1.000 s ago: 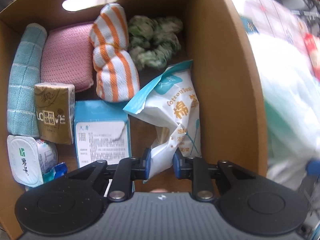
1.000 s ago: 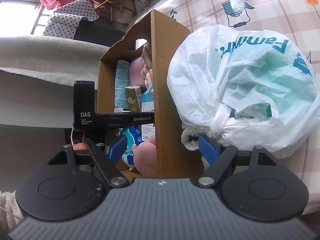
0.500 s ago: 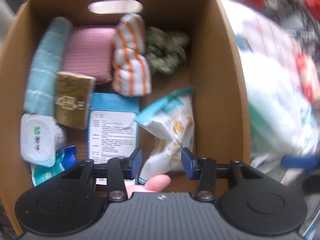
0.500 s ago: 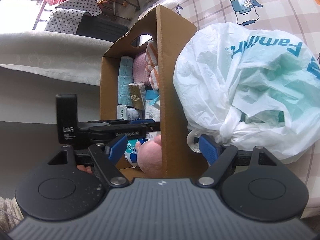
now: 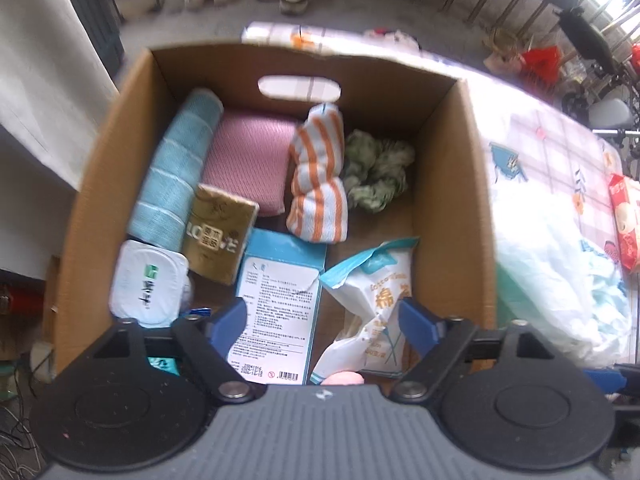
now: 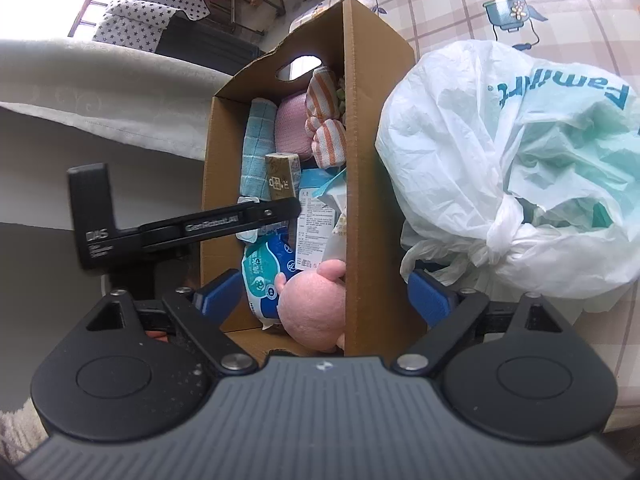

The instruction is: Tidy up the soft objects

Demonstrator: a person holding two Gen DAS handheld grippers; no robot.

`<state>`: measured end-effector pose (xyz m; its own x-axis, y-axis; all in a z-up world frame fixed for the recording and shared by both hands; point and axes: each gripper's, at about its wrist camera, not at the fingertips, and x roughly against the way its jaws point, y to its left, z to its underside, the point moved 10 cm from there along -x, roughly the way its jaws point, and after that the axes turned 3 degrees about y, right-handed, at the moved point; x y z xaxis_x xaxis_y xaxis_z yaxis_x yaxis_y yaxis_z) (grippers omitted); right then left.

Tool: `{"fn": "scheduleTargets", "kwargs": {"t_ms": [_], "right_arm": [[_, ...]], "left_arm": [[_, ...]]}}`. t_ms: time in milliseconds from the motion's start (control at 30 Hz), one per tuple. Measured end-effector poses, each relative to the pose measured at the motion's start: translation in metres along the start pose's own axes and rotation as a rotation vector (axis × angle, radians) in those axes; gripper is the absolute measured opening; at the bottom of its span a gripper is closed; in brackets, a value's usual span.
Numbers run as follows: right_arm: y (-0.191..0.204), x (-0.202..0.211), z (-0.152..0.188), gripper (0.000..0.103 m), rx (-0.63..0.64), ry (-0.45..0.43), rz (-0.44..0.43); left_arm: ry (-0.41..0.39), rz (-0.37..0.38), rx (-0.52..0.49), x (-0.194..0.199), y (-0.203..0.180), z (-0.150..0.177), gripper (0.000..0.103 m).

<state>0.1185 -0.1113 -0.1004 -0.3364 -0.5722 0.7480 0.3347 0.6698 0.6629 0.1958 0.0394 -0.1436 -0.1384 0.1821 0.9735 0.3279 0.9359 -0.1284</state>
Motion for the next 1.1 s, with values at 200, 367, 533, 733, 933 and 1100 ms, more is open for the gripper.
{"fn": "scheduleTargets", "kwargs": {"t_ms": [200, 367, 533, 733, 933, 1100], "right_arm": [[0.0, 0.023, -0.004, 0.102, 0.076, -0.095, 0.08], [-0.005, 0.045, -0.011, 0.102, 0.178, -0.147, 0.192], [-0.013, 0.058, -0.018, 0.102, 0.251, -0.185, 0.278], [-0.016, 0.076, -0.011, 0.102, 0.301, -0.214, 0.305], [-0.019, 0.085, 0.0, 0.102, 0.342, -0.206, 0.281], [-0.026, 0.089, 0.012, 0.102, 0.334, -0.211, 0.291]], "left_arm": [[-0.153, -0.063, 0.018, 0.042, -0.007, 0.005, 0.09], [-0.234, -0.094, 0.081, 0.07, -0.002, 0.022, 0.092], [-0.226, -0.14, 0.177, 0.084, 0.011, 0.052, 0.093], [-0.206, -0.2, 0.262, 0.109, 0.015, 0.087, 0.098], [-0.227, -0.274, 0.254, 0.122, 0.005, 0.102, 0.103], [-0.236, -0.34, 0.167, 0.116, -0.011, 0.102, 0.103]]}}
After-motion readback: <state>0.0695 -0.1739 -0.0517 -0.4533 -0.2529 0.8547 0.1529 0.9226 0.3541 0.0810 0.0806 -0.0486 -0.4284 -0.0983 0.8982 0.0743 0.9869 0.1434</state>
